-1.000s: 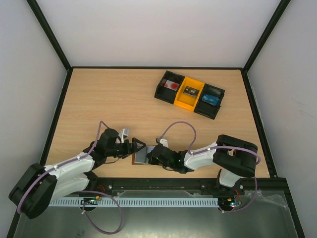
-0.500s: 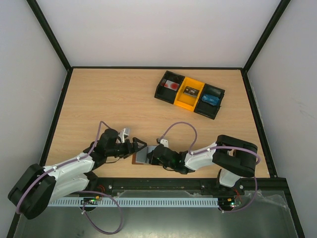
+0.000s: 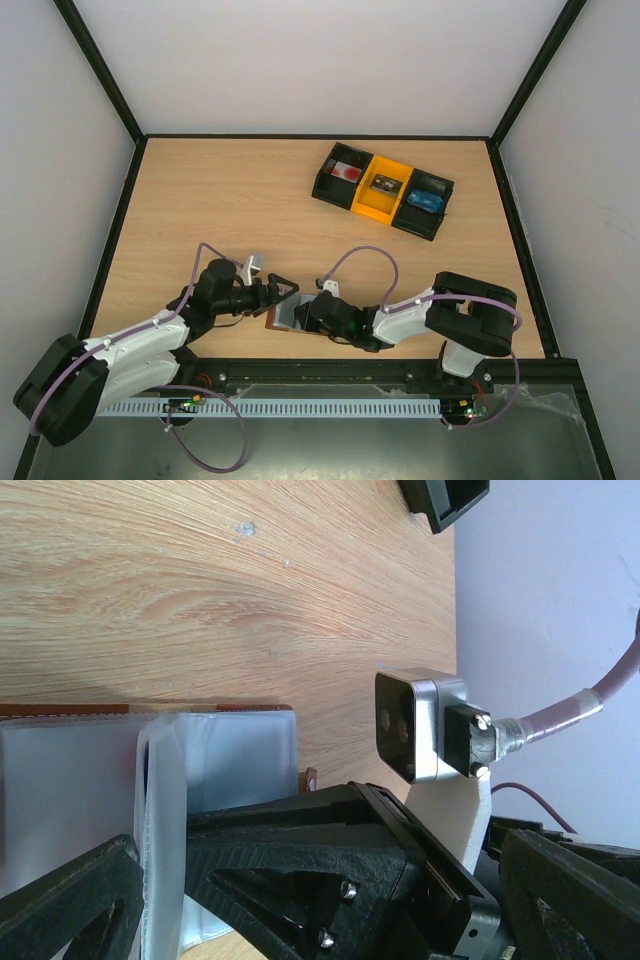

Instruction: Take the credit cards out of the card holder

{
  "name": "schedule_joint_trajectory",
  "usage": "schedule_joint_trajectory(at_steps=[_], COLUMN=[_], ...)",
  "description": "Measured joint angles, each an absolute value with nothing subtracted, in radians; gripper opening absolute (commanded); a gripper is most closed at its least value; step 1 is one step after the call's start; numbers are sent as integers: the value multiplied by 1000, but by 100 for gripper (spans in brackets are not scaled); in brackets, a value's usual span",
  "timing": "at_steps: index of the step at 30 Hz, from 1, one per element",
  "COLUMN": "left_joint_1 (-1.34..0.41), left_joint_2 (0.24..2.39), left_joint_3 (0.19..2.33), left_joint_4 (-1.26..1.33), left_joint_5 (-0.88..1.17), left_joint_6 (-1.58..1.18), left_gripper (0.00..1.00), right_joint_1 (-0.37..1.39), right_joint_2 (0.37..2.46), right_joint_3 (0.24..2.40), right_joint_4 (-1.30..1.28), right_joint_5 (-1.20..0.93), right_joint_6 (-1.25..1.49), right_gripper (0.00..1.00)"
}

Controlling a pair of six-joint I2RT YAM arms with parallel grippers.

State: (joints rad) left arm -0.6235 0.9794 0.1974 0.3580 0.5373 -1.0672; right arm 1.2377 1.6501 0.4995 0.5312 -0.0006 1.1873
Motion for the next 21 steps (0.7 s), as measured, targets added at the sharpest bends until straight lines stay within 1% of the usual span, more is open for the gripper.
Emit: schedule_joint_trajectory(at_steps=[9, 16, 18, 21], left_joint_1=[-633, -646, -649, -659], left_joint_2=[979, 980, 984, 991], left_joint_3=[197, 197, 197, 197], left_joint_4=[392, 402, 409, 414], left_joint_5=[554, 570, 572, 573], left_joint_6=[-1092, -1107, -1109, -1111], left_gripper=[97, 98, 97, 98], right_joint_1=[1238, 1238, 1238, 1238], right_joint_2=[1644, 1589, 1577, 1570], right_joint_3=[458, 412, 409, 409], right_joint_4=[612, 629, 630, 630], right_joint_5=[0, 4, 5, 8], right_joint_6=[1182, 1182, 1182, 1182], right_gripper=[25, 30, 30, 23])
